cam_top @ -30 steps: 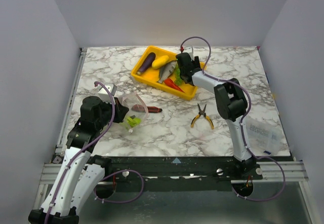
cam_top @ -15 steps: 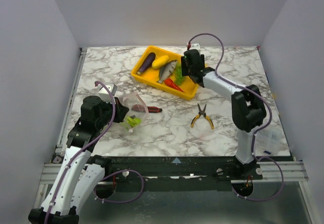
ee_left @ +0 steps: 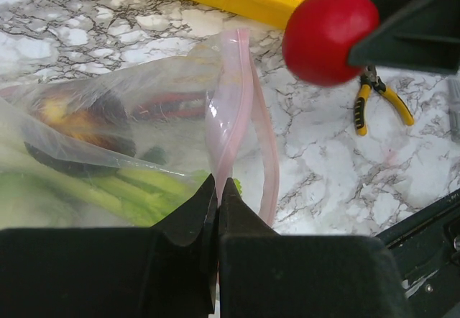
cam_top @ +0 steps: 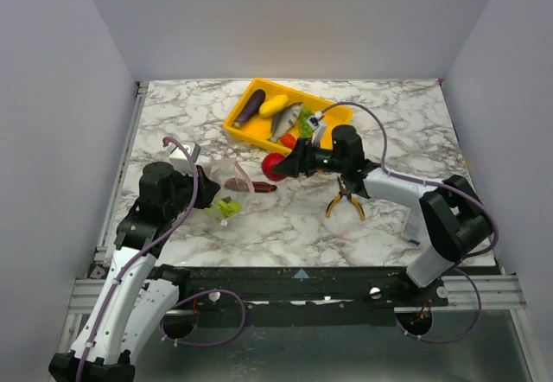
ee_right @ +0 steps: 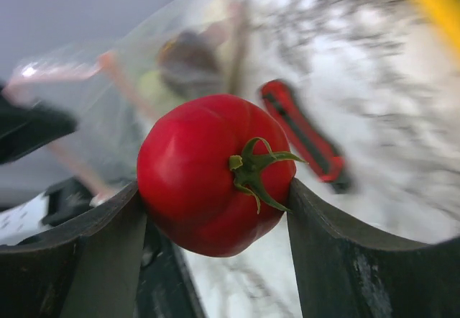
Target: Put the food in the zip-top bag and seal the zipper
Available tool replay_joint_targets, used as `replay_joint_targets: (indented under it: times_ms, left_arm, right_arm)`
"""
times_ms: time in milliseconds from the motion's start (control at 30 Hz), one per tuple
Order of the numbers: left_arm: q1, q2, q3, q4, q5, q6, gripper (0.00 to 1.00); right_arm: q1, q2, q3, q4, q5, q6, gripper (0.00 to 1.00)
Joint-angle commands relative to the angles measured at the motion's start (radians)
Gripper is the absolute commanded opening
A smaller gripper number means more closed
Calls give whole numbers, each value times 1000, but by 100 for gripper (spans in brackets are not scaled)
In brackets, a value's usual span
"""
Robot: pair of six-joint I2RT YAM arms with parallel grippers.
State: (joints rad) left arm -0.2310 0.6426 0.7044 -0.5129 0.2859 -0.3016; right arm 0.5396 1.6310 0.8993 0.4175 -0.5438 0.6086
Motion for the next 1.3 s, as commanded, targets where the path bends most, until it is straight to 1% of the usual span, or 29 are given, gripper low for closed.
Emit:
replay_joint_targets:
  times_ms: [0, 67, 167, 367, 433, 467, 533, 667, 700, 800, 867, 933, 1000, 1067, 1133, 1267]
  left_arm:
    - [5, -1, 10, 13, 16, 10, 0]
    - [5, -6, 8, 13, 13, 10, 0]
    - [5, -11, 4, 14, 6, 10, 0]
    - [5, -10, 7, 14, 17, 10, 0]
    - [5, -15, 6, 15, 15, 10, 0]
    - [4, -17, 6, 15, 14, 10, 0]
    - [5, -21, 6, 15, 12, 10, 0]
    - [5, -40, 6, 16, 3, 9, 0]
    - [5, -48, 5, 18, 0, 9, 0]
    - [5, -60, 4, 19, -1, 9, 0]
    - [4, -58, 6, 19, -1, 7, 0]
    - [5, -58, 5, 20, 4, 7, 0]
    - [5, -61, 5, 22, 5, 7, 0]
    - [5, -63, 4, 21, 4, 7, 0]
    - [5, -63, 4, 21, 2, 7, 0]
    - [5, -65, 3, 20, 3, 7, 0]
  right_arm:
    - [135, -10, 7, 195, -241, 96, 8]
    - [195, -19, 17, 141, -171, 49, 8]
    - [247, -8, 45, 101, -122, 23, 8]
    - [287, 62, 141, 30, -41, 14, 9]
    - [310, 84, 170, 16, 1, 3, 16]
    - [321, 99, 189, 0, 22, -4, 22]
    - [339, 137, 237, -39, 46, -8, 26]
    - [369, 192, 285, -50, 105, -1, 37]
    - [375, 208, 295, -45, 105, 3, 43]
    - [407, 251, 351, -68, 133, -6, 54]
    - [427, 273, 383, -86, 148, -12, 65]
    - [439, 287, 400, -95, 152, -17, 80]
    - [441, 285, 398, -98, 159, -17, 90]
    - [441, 269, 381, -95, 182, -17, 98]
    - [441, 252, 366, -97, 195, -21, 100]
    - [441, 222, 342, -105, 207, -24, 100]
